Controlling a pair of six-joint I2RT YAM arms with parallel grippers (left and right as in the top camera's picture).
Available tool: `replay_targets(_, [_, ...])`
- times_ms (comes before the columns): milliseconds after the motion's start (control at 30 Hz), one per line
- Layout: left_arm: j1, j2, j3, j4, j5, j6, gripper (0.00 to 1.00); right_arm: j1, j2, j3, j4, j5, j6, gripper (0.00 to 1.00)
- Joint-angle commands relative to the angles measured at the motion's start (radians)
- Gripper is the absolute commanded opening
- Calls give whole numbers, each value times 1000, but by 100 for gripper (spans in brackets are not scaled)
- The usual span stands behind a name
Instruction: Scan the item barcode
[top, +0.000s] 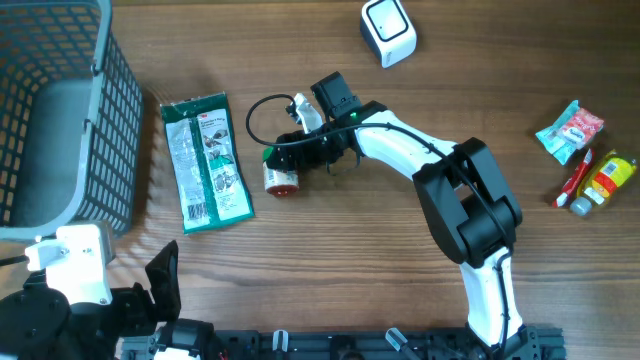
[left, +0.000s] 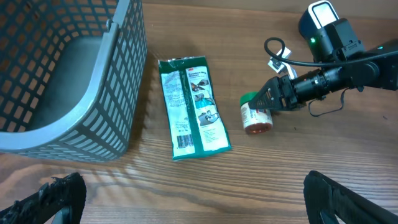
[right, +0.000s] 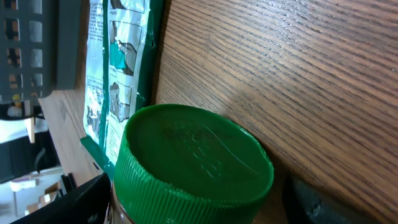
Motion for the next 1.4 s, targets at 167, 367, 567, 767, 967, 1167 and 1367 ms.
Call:
replay_targets(167, [3, -1, 1, 2, 5, 12, 100, -13, 20, -12, 5, 3, 76, 78])
replay_targets(367, [3, -1, 1, 2, 5, 12, 100, -13, 20, -12, 58, 3, 117, 77])
replay_targets(567, [3, -1, 1, 2, 5, 12, 100, -13, 20, -12, 117, 15, 142, 70])
replay_targets(767, [3, -1, 1, 2, 5, 12, 100, -12, 21, -16, 105, 14, 135, 69])
replay_targets(967, [3, -1, 1, 2, 5, 12, 100, -12, 23, -26, 54, 14, 131, 72])
replay_targets(1167, [3, -1, 1, 2, 5, 12, 100, -12, 23, -26, 55, 14, 108, 68])
replay_targets(1367, [3, -1, 1, 2, 5, 12, 100, -32, 23, -26, 49, -53, 108, 70])
